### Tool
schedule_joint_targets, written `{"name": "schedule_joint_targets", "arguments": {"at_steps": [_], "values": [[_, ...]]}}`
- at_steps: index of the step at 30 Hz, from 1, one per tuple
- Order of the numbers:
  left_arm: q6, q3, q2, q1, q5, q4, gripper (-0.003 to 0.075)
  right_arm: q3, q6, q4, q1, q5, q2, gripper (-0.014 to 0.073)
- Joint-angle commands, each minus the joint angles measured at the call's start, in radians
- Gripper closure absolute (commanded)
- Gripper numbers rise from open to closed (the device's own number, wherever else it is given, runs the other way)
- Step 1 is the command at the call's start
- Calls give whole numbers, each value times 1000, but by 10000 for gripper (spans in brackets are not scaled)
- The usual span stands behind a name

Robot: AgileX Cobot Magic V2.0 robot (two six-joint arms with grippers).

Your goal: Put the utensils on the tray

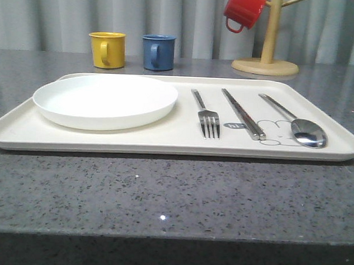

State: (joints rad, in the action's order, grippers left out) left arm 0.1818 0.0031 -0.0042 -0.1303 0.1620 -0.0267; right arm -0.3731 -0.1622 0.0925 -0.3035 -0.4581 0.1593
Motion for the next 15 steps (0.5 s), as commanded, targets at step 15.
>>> {"name": "schedule_joint_targets", "arguments": {"at_steps": [15], "values": [[-8, 1, -13, 1, -76, -10, 738, 149, 10, 61, 162, 223, -79, 666]]}}
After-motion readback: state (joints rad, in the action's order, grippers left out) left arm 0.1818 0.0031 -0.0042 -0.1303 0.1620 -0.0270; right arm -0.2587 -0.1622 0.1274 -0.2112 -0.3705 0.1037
